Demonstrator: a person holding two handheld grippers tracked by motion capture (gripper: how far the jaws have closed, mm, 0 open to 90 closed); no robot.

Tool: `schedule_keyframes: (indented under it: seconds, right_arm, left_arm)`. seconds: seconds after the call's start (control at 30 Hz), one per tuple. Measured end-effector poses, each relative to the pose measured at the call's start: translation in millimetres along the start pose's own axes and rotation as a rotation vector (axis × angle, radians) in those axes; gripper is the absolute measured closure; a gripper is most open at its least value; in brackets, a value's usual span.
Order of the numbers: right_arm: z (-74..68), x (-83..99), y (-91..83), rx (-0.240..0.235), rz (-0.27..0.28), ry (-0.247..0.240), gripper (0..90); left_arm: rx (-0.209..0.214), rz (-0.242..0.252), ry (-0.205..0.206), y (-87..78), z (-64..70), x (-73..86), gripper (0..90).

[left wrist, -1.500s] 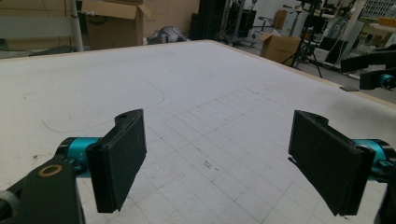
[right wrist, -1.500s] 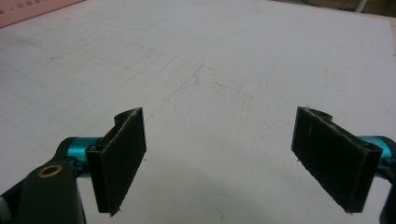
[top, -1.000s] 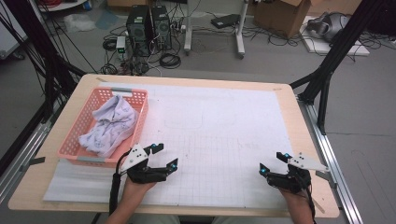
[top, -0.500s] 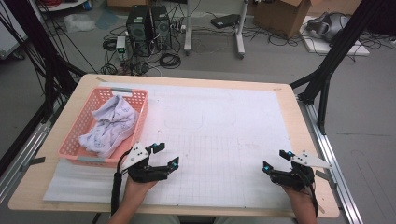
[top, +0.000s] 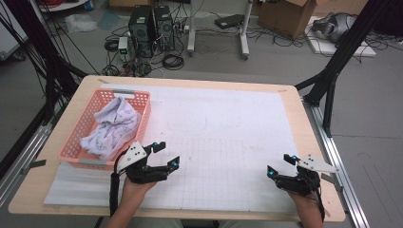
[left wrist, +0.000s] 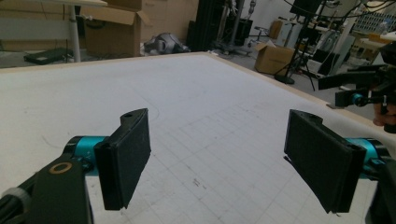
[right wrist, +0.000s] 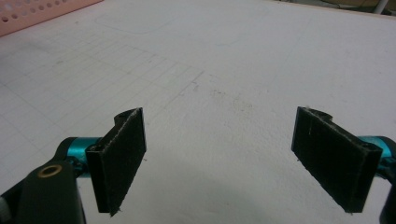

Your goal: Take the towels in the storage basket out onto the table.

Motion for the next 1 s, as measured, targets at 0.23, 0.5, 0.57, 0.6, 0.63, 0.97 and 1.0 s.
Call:
schedule_keyframes:
  seconds: [0.23, 0.5, 0.57, 0.6, 0.63, 0.97, 1.0]
  right_arm:
    - [-1.2, 0.2, 0.2, -0.008, -0.003, 0.009, 16.5]
    - [-1.0, -0.9, 0.4, -0.012, -0.001, 0.014, 16.5]
    - [-1.1, -0.8, -0.5, -0.016, -0.003, 0.019, 16.5]
    - [-1.2, -1.1, -1.0, -0.019, 0.002, 0.023, 16.5]
    - [-1.2, -1.1, -1.0, -0.019, 0.002, 0.023, 16.5]
    - [-0.5, -1.2, -2.0, -0.016, 0.001, 0.014, 16.5]
    - [-0.5, -1.2, -2.0, -0.016, 0.001, 0.014, 16.5]
  left_arm:
    - [0.002, 0.009, 0.013, -5.1, 0.9, -20.5, 22.9]
    - [-0.011, 0.03, 0.063, -13.6, -6.0, -59.1, 22.8]
    - [-0.02, 0.031, 0.075, -17.2, -11.6, -68.8, 22.8]
    - [-0.03, 0.03, 0.079, -19.4, -15.5, -72.9, 22.4]
    - [-0.04, 0.033, 0.08, -21.6, -19.4, -76.7, 22.4]
    - [-0.197, 0.007, 0.07, -55.1, -71.2, -93.8, 17.3]
    - [-0.208, 0.005, 0.066, -59.3, -76.2, -94.7, 17.3]
Point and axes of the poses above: each handheld gripper's, and its own axes: y roughly forward along the jaws, x roughly out of its underside, z roughly to its right, the point moved 9 cm from there along y, roughly forward along the jaws, and after that the axes turned 12 degrees about x, right-handed, at the moved point
